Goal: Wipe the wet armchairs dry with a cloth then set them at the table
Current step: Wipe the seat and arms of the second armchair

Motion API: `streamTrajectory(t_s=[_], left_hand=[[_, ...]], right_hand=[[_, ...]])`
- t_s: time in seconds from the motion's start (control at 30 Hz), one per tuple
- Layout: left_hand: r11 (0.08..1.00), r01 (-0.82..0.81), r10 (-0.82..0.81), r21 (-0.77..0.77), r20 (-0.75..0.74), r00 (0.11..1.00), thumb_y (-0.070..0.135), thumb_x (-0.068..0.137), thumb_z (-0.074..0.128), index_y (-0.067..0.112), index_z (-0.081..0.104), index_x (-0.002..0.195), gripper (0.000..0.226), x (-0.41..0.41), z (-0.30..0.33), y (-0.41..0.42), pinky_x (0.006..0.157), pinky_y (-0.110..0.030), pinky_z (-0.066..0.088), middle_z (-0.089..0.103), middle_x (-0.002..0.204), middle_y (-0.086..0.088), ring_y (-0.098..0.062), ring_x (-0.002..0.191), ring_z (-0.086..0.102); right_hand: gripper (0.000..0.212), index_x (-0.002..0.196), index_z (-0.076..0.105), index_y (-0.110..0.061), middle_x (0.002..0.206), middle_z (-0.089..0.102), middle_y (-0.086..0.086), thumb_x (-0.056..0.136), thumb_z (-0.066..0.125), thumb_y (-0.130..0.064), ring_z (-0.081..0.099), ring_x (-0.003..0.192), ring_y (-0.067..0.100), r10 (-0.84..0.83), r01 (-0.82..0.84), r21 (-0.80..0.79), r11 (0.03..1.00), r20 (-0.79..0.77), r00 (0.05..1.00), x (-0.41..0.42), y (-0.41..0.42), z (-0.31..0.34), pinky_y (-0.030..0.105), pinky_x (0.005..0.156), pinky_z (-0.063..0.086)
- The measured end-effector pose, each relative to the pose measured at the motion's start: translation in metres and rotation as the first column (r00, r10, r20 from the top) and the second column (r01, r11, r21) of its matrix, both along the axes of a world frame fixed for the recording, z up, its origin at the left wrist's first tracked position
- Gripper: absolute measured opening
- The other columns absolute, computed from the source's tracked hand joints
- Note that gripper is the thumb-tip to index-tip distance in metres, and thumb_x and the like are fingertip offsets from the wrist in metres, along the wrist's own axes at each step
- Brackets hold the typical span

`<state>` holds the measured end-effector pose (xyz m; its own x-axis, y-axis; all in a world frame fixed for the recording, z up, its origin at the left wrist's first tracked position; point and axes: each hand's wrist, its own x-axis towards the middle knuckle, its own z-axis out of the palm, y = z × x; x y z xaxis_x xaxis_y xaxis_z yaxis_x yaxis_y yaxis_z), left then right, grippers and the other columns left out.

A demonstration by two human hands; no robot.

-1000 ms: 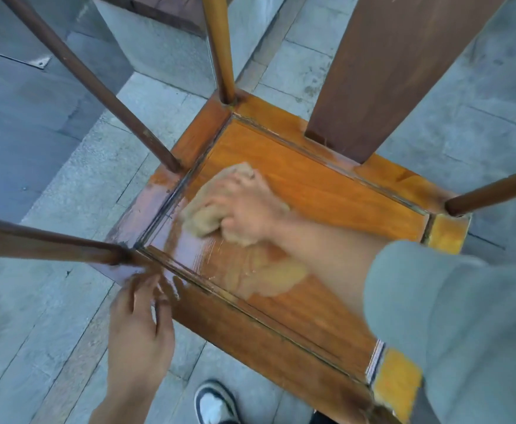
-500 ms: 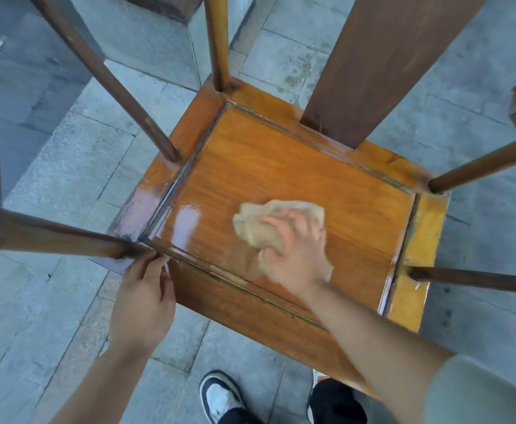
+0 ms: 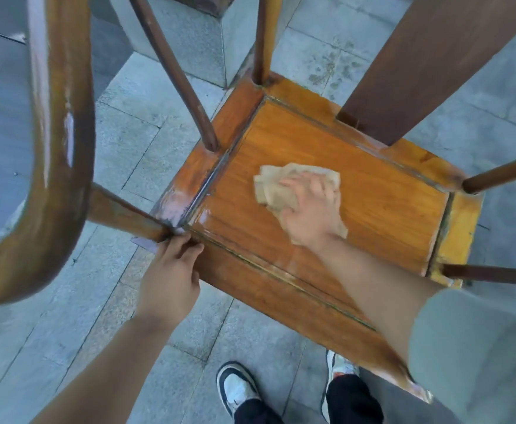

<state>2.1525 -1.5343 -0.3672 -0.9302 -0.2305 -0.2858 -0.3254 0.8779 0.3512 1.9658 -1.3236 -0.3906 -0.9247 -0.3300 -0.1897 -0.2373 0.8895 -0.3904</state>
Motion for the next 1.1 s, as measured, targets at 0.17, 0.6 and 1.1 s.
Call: streamTrajectory(t_s=[0.17,0.6,1.1], left_hand=[[0.999,0.047,-0.047,0.008,0.066,0.997,-0.006,0.081,0.06,0.013,0.061,0.134,0.056,0.004,0.004,-0.01,0.094,-0.046,0.055,0.045,0.145,-0.006,-0.03,0.135,0.037],[1.0,0.006,-0.006,0.003,0.046,0.999,-0.018,0.065,0.056,0.012,0.07,0.11,0.056,-0.007,0.009,-0.004,0.069,-0.044,0.058,0.054,0.132,-0.005,-0.034,0.126,0.046],[0.997,-0.033,0.045,-0.062,0.193,0.98,0.008,0.083,0.057,0.012,0.061,0.12,0.038,-0.063,0.036,0.011,0.095,-0.049,0.048,0.053,0.124,-0.012,-0.034,0.112,0.053]], right_hand=[[0.064,0.133,0.052,-0.049,0.15,0.043,-0.01,0.073,0.065,-0.028,0.024,0.149,0.028,0.552,-0.55,-0.044,0.834,0.101,0.828,0.123,0.035,0.003,0.064,0.117,0.019],[0.051,0.135,0.053,-0.045,0.134,0.044,-0.001,0.085,0.056,-0.036,0.035,0.126,0.036,0.384,-0.383,0.193,0.903,0.033,0.923,0.111,-0.067,0.016,0.062,0.105,0.027],[0.053,0.129,0.053,-0.045,0.129,0.036,0.004,0.078,0.06,-0.032,0.03,0.122,0.038,0.242,-0.275,0.131,0.952,0.224,0.944,0.124,-0.045,0.035,0.066,0.103,0.023]])
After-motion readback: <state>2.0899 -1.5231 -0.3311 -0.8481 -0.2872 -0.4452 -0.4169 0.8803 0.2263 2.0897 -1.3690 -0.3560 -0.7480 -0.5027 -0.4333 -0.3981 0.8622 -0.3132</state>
